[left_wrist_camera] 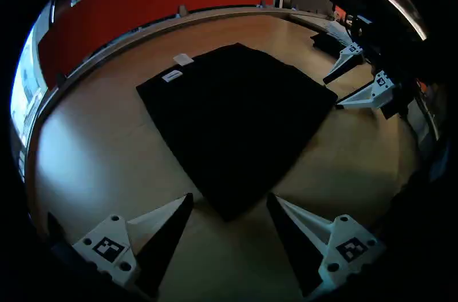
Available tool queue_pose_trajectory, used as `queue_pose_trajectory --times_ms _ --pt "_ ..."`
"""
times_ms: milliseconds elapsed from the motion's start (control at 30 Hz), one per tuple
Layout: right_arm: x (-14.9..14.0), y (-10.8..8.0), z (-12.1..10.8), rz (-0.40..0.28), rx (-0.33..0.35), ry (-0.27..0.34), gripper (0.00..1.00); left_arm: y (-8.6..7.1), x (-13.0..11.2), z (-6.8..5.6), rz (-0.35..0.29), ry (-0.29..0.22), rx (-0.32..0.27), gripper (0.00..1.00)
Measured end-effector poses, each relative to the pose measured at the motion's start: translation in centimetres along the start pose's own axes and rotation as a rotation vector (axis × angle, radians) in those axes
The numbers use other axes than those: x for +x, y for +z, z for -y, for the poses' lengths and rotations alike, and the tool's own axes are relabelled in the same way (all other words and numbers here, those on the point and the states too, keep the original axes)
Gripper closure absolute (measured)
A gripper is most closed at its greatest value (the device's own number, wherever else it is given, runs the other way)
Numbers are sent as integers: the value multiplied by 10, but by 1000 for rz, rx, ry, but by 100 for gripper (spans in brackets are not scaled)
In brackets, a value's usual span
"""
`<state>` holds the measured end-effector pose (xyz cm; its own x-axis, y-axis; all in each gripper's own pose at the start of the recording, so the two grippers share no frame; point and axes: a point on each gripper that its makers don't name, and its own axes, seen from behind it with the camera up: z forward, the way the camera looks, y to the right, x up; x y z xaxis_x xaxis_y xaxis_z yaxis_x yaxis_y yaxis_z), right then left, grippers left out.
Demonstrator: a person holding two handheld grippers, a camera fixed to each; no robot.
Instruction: Fold towel
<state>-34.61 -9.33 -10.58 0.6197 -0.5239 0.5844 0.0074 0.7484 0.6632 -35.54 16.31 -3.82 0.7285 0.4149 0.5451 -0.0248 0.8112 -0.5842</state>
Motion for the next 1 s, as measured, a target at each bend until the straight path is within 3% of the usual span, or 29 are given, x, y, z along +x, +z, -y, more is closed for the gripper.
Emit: queue_pose_trajectory --times_ms 233,567,633,767,1000 --pt "-1 0 3 -12 20 8 17 1 1 1 6 -10 10 18" --pt "-1 0 5 -11 30 3 48 2 2 0 18 -16 14 36" --pt "-1 0 5 -10 29 5 52 2 2 -1 20 -18 16 43" --pt "0 1 4 -7 25 19 70 2 3 -1 24 -22 21 56" --pt "1 1 9 -1 49 56 82 5 6 0 32 -40 41 84"
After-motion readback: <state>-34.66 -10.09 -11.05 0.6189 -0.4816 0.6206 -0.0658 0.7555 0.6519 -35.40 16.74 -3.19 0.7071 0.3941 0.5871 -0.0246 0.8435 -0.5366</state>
